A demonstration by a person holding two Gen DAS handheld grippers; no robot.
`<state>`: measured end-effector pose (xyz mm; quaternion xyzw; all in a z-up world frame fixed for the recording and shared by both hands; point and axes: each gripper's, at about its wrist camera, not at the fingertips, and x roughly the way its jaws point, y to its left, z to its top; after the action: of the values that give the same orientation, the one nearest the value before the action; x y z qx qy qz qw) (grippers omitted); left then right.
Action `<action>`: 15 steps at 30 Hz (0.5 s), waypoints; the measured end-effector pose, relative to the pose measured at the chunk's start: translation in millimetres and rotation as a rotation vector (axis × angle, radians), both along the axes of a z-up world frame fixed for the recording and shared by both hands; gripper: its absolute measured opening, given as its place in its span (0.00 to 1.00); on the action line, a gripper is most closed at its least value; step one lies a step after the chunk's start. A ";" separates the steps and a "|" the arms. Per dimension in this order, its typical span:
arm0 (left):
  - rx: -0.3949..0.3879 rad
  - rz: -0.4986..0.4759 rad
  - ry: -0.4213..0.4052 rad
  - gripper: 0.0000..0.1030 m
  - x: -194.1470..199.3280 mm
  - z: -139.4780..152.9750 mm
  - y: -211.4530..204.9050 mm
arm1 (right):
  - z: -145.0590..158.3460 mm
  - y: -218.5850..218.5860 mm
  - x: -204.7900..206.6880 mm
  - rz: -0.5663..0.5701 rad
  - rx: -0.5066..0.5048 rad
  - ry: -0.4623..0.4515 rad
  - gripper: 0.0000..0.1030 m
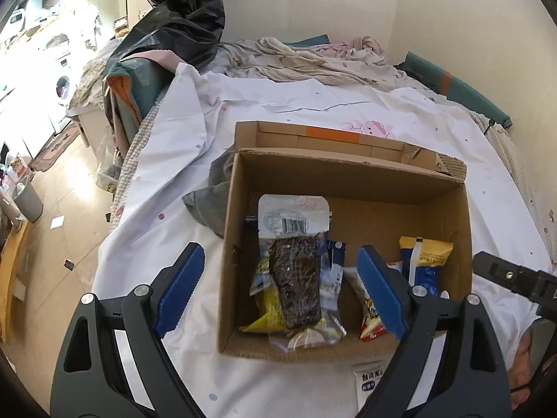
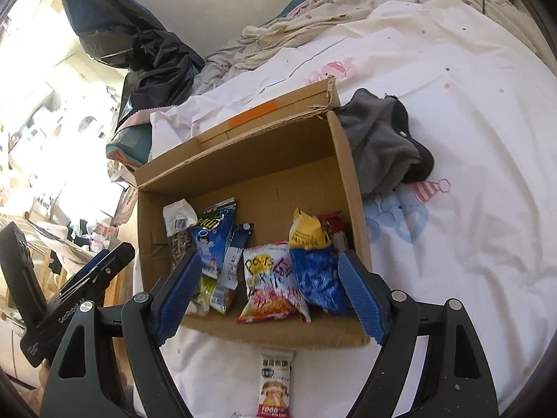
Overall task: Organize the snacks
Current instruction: 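Move both tools back and grasp the brown-white bar with the left tool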
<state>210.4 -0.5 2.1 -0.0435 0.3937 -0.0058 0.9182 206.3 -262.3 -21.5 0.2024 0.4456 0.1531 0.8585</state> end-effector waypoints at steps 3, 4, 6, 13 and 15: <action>0.001 0.009 0.016 0.85 -13.7 0.1 1.5 | 4.8 -2.9 -12.6 0.000 -0.020 -0.013 0.85; -0.001 0.007 0.025 0.85 -17.6 -0.4 1.8 | 5.4 -3.6 -16.0 -0.004 -0.024 -0.013 0.85; 0.001 -0.002 0.038 0.85 -27.0 -1.2 1.3 | 3.8 -8.4 -25.4 -0.014 -0.008 0.002 0.85; 0.008 -0.038 0.063 0.85 -58.5 -5.1 -0.5 | -1.8 -18.6 -54.2 -0.026 0.036 0.047 0.85; -0.025 -0.047 0.079 0.85 -64.0 -6.4 1.8 | -4.8 -18.8 -61.2 -0.023 0.036 0.061 0.85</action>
<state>146.4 1.3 -4.3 -0.0462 0.4303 -0.0306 0.9010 145.1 -281.1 -26.3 0.2274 0.4664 0.1447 0.8425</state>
